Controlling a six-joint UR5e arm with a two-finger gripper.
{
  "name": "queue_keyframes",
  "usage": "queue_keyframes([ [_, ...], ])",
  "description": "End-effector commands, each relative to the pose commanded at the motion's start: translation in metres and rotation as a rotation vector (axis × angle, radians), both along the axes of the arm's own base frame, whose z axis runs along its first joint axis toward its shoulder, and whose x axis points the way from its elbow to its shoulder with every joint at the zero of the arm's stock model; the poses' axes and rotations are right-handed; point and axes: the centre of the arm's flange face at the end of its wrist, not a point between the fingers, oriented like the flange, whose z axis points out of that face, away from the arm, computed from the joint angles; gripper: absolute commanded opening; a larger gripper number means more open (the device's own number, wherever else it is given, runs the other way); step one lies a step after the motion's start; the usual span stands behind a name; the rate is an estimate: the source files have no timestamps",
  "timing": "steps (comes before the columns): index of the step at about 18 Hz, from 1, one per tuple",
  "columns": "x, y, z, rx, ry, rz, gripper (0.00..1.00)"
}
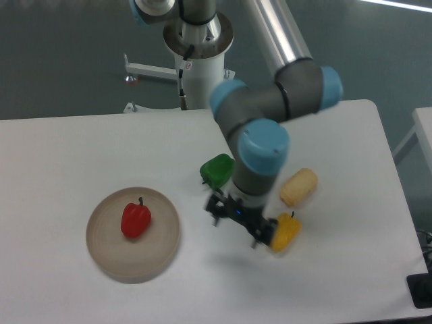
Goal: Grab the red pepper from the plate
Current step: 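Move the gripper over the red pepper on the plate and lower it, then close the gripper around the red pepper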
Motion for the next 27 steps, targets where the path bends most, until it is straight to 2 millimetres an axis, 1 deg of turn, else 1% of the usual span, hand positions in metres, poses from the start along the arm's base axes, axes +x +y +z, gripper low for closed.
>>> queue_keyframes([
  [1, 0.021, -0.009, -0.006, -0.024, -0.017, 0.043, 1.00],
  [2, 0.043, -0.014, -0.010, 0.002, -0.006, 0.072, 1.00],
  [3, 0.056, -0.017, -0.015, 0.025, -0.002, 0.088, 1.00],
  [4, 0.070, -0.020, -0.024, 0.013, -0.005, 0.074, 1.00],
  [5, 0.085, -0.020, -0.028, 0.006, -0.011, 0.075, 1.00],
  [8, 0.106, -0.014, -0.029, 0.005, -0.009, 0.081, 1.00],
  [10, 0.123, -0.008, -0.036, 0.003, -0.009, 0.060, 1.00],
  [12, 0.129, -0.004, -0.041, 0.012, -0.004, 0.047, 1.00],
  [16, 0.131, 0.009, -0.057, 0.016, 0.014, 0.029, 1.00],
  [20, 0.132, 0.014, -0.070, 0.000, 0.033, 0.022, 1.00],
  [21, 0.132, 0.015, -0.070, 0.002, 0.034, 0.020, 1.00],
  [22, 0.137, 0.017, -0.073, 0.000, 0.033, 0.014, 1.00],
  [25, 0.140, 0.020, -0.079, 0.001, 0.036, 0.014, 1.00],
  [27, 0.147, 0.022, -0.085, -0.006, 0.049, 0.004, 1.00],
])
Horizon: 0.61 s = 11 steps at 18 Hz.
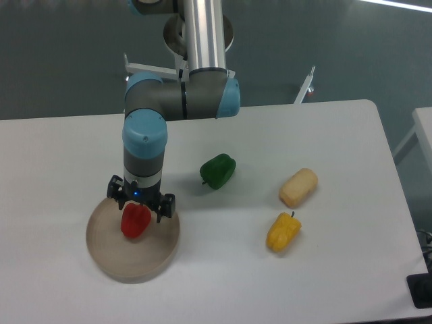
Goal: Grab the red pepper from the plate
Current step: 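Close the gripper around the red pepper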
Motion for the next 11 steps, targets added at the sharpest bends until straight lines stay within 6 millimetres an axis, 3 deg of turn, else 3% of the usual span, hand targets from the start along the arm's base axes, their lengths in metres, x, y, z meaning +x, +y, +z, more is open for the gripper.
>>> queue_keyframes([
  [11, 0.009, 0.004, -0.023, -0.017, 0.033, -0.020, 1.00],
])
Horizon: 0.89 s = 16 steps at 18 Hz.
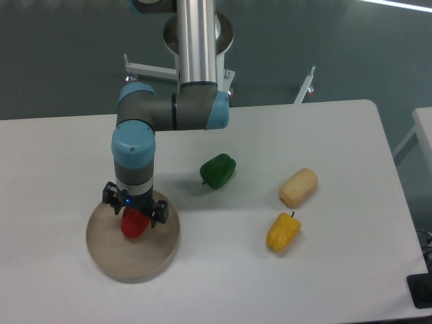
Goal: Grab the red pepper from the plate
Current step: 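Close the gripper around the red pepper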
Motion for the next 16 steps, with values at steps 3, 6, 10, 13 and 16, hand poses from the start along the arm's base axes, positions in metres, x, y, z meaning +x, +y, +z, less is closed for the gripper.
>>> queue_keyframes([
  [3, -0.0003, 0.0003, -0.0031, -0.005, 0.001, -0.003, 1.00],
  [6, -0.0005, 0.0010, -0.0045, -0.006, 0.001, -0.007, 0.95],
  [10, -0.0004, 0.0006, -0.0052, -0.007, 0.001, -0.009, 0.84],
  [13, -0.0003, 0.0005, -0.0042, -0.006, 0.001, -0.009, 0.73],
  [16, -0.0006, 0.0013, -0.0028, -0.002, 0.003, -0.013, 0.64],
])
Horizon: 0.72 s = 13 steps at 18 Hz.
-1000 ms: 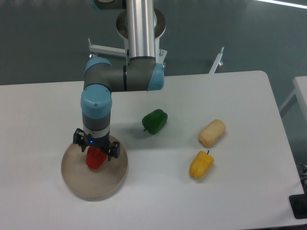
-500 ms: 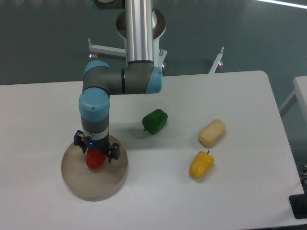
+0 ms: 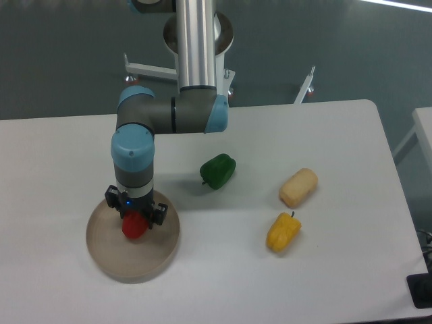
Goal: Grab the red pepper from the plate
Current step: 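Close the gripper around the red pepper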
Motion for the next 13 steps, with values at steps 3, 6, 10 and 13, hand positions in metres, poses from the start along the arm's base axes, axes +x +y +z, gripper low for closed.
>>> queue_keyframes([
  [3, 0.000, 0.001, 0.000, 0.002, 0.001, -0.002, 0.57],
  [6, 0.000, 0.001, 0.003, 0.006, 0.002, -0.003, 0.52],
  [10, -0.001, 0.001, 0.008, 0.011, 0.004, -0.006, 0.48],
  [13, -0.001, -0.001, 0.019, 0.024, 0.012, -0.027, 0.48],
])
